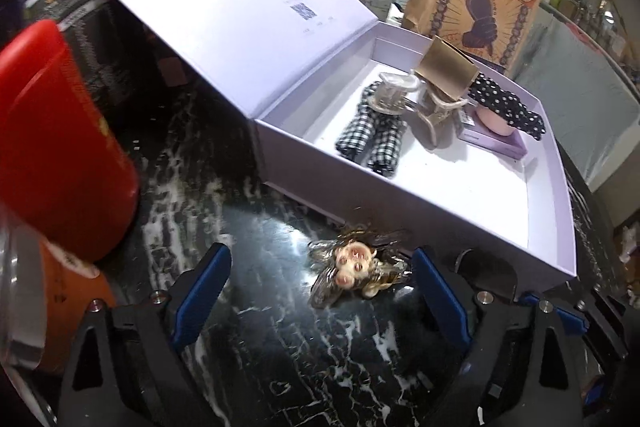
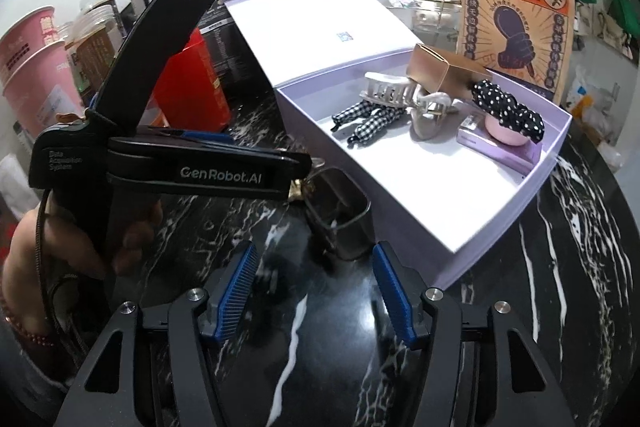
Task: Organize rigid objects
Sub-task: 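Grasp the gold claw clip with the left tool while the right tool grasps the black square cup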
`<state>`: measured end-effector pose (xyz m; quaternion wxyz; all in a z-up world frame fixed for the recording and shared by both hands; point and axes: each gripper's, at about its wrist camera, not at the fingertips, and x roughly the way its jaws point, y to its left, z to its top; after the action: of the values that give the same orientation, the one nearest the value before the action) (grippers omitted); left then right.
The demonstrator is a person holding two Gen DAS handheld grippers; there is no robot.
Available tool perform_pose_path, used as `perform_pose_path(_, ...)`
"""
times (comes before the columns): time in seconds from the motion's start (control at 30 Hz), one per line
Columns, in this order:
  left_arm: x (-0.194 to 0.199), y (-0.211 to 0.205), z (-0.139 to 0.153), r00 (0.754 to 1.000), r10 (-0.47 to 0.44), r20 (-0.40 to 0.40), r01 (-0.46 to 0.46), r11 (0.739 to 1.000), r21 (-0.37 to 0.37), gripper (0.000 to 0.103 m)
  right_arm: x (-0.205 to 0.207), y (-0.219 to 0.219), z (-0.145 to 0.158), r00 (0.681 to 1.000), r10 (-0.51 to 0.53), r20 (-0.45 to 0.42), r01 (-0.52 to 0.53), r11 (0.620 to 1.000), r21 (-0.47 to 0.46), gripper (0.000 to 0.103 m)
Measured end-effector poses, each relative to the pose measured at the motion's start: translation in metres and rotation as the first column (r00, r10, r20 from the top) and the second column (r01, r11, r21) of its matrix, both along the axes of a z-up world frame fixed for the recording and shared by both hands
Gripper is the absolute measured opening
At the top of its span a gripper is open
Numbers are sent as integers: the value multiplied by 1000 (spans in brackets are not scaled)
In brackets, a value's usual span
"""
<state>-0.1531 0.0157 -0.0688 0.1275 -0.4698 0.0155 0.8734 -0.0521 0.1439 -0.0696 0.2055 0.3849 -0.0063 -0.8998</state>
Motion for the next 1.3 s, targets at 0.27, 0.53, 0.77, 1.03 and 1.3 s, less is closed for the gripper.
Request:
perform_pose_path(0.27,-6,-2,-12,998,-13,60,11,999,48,82,-9,1,-7,1000,-19,17,19,1000,-6,60)
perform_pose_path(0.53,0,-5,-10,999,-8,35,5,998,64,43,-14,-3,-8,999,-36,13,37,999,-12,60)
perform_pose_path(0.77,9,-12,-3,1000,-6,-6,6,998,68,34,-17,-3,-9,998,-60,27,60,998,-15,60)
perform_pose_path(1.03,14,-20,-3,1000,17,0,-17,996,83,34,-16,0,-8,997,-77,28,77,997,-28,60)
perform_pose_path(1.3,44,-43,2,995,102,-4,-102,993,65,34,-16,0,-7,995,-88,41,90,995,-44,60)
